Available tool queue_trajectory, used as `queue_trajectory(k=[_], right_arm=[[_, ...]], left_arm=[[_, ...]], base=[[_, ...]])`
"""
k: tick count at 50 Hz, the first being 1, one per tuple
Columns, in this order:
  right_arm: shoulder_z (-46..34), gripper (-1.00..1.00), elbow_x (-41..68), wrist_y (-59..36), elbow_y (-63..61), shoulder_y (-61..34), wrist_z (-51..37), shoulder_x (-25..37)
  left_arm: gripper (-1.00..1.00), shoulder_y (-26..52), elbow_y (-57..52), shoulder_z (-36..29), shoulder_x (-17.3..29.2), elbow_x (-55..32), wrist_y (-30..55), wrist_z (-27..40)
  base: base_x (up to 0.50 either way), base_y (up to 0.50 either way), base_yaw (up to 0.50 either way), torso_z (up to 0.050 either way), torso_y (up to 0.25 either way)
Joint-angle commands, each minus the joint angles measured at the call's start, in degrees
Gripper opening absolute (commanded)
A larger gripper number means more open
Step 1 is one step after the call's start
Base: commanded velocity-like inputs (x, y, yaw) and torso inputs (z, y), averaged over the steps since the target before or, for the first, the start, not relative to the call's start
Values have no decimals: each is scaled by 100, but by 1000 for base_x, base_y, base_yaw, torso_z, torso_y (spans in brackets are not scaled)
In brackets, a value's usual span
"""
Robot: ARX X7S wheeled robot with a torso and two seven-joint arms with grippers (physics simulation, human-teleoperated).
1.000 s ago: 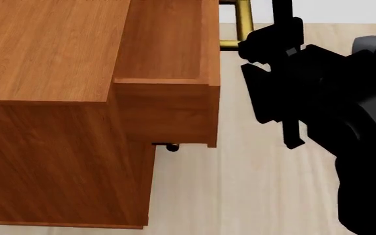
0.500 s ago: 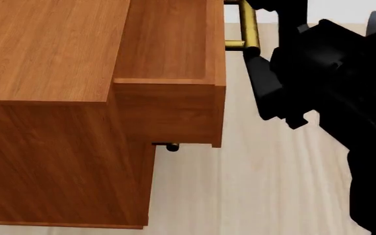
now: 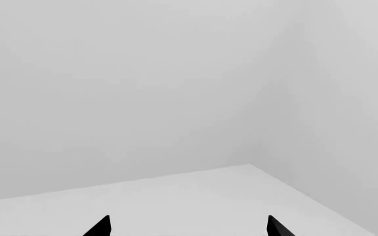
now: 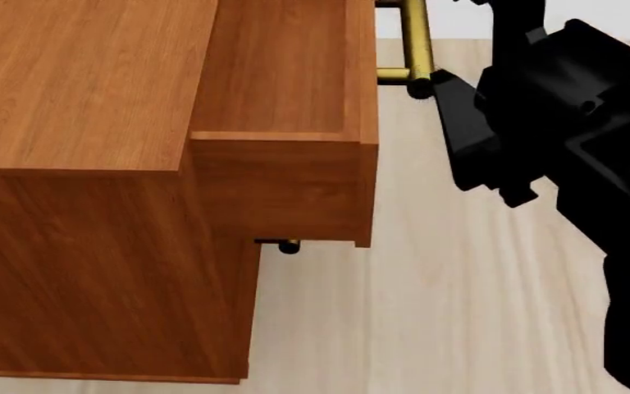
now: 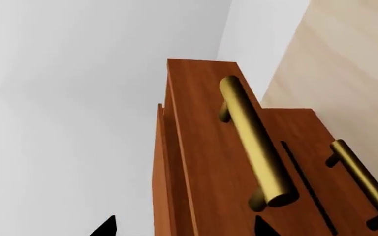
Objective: Close the bottom drawer of the cabinet and open the top drawer.
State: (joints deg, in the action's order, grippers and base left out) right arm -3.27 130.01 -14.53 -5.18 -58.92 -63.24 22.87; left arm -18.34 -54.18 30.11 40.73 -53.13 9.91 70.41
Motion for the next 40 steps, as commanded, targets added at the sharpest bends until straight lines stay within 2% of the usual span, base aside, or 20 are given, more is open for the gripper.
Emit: queue_trajectory(k=[1, 4, 6, 9, 11, 12, 14, 15, 17, 19, 23, 26, 27, 29, 30, 34, 36, 38, 39, 40], right_arm=[[17, 100, -49, 81, -78, 71, -46, 48], [28, 100, -32, 100, -213, -27, -170, 96], [-5, 100, -30, 45, -272, -124, -230, 158], [-35, 100, -40, 8, -478, -261, -387, 244], [-121, 100, 11, -84, -620, -396, -573, 326], [-176, 100, -53, -146, -738, -513, -651, 389], [-253, 100, -108, -259, -834, -668, -697, 467], [-379, 100, -254, -409, -948, -883, -789, 578], [-457, 100, -256, -461, -1000, -1056, -892, 597], [-670, 100, -278, -731, -1044, -1318, -967, 691], [-1096, 100, -447, -1193, -1184, -1878, -1252, 852], [-1497, 100, -862, -1692, -1367, -2275, -1463, 1073], [-1580, 100, -859, -1796, -1389, -2346, -1469, 1080], [-1875, 100, -936, -2114, -1426, -2576, -1618, 1122], [-1983, 100, -1076, -2201, -1462, -2719, -1744, 1123], [-2438, 100, -1450, -2674, -1403, -3310, -2177, 1196], [-2471, 100, -1369, -2679, -1330, -3344, -2159, 1164], [-2512, 100, -1335, -2681, -1234, -3369, -2151, 1138], [-2533, 100, -1393, -2702, -1217, -3393, -2140, 1150], [-2576, 100, -1444, -2738, -1166, -3419, -2146, 1166]], left_arm=[[100, 19, -15, 26, 62, -75, 21, 59], [100, 81, -77, 126, 240, -295, 113, 233], [100, -41, 33, -62, -65, 102, -70, -67], [100, 78, -81, 122, 249, -294, 100, 238], [100, -26, 15, -42, -15, 49, -51, -17], [100, 41, -40, 46, 151, -151, 42, 139], [100, -29, 18, -54, -19, 70, -54, -21], [100, 40, -48, 49, 164, -155, 48, 154], [100, -31, 13, -48, -9, 64, -54, -13], [100, 64, -66, 80, 229, -225, 78, 212], [100, 93, -66, 102, 287, -301, 100, 270], [100, -49, 40, -73, -36, 100, -96, -44], [100, 5, -25, 7, 116, -78, -11, 90], [100, -40, 19, -72, 0, 95, -76, -19], [100, 55, -48, 47, 231, -203, 51, 199], [100, -64, 32, -91, -35, 136, -109, -51], [100, -7, -24, 3, 120, -65, -18, 103], [100, -69, 32, -88, -33, 131, -113, -48], [100, 13, -46, 30, 185, -135, 11, 162], [100, -40, 8, -59, 49, 40, -71, 22]], base=[[0, 0, 0, 0, 0], [0, 0, 0, 0, 0], [0, 0, 0, 0, 0], [0, 0, 0, 0, 0], [0, 0, 0, 0, 0], [0, 0, 0, 0, 0], [0, 0, 0, 0, 0], [0, 0, 0, 0, 0], [0, 0, 0, 0, 0], [0, 0, 0, 0, 0], [0, 0, 0, 0, 0], [0, 0, 0, 0, 0], [0, 0, 0, 0, 0], [0, 0, 0, 0, 0], [0, 0, 0, 0, 0], [0, 0, 0, 0, 0], [0, 0, 0, 0, 0], [0, 0, 0, 0, 0], [0, 0, 0, 0, 0], [0, 0, 0, 0, 0]])
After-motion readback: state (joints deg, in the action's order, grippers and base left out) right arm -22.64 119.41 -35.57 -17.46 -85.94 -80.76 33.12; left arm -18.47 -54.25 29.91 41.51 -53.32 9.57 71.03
